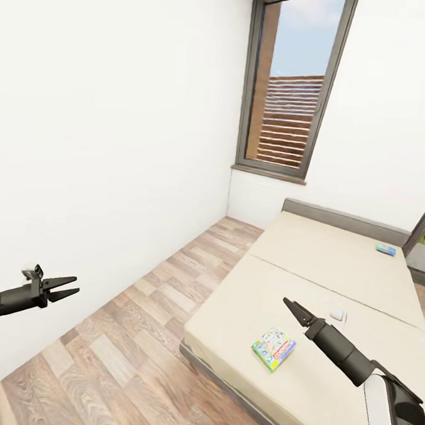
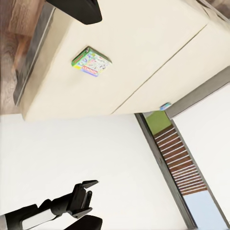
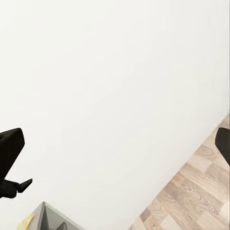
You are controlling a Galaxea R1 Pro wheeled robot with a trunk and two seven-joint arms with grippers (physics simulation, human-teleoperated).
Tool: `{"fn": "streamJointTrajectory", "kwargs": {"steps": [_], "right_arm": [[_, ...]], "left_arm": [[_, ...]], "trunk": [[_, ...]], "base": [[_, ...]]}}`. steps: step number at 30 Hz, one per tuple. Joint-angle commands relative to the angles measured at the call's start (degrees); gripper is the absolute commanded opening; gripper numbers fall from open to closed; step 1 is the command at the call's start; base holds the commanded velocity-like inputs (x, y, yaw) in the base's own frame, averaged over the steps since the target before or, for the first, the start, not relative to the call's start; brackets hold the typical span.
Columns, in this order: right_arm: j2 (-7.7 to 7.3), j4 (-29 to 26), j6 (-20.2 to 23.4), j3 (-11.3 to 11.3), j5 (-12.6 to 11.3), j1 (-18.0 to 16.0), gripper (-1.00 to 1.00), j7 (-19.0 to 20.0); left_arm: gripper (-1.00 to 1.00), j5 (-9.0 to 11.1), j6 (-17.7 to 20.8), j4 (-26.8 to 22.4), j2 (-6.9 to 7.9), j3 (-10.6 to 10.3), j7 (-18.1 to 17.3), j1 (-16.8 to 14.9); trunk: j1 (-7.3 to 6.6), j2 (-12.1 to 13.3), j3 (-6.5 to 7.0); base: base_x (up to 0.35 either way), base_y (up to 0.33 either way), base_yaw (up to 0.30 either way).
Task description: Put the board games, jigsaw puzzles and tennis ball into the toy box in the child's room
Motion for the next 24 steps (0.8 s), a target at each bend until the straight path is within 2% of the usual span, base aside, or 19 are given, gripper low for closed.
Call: {"fn": "streamJointTrajectory", "kwargs": {"steps": [1, 24], "right_arm": [[0.05, 0.0, 0.4, -0.1, -0.2, -0.1, 1.0, 0.1], [0.05, 0.8, 0.4, -0.1, -0.1, -0.1, 1.0, 0.1]], "left_arm": [[1.0, 0.0, 0.6, 0.0, 0.01, 0.0, -0.2, 0.0], [1.0, 0.0, 0.6, 0.0, -0.99, 0.0, -0.2, 0.0]], "trunk": [[0.04, -0.1, -0.1], [0.04, -0.1, 0.44]], "base": [[0.0, 0.0, -0.278], [0.0, 0.0, -0.278]]}}
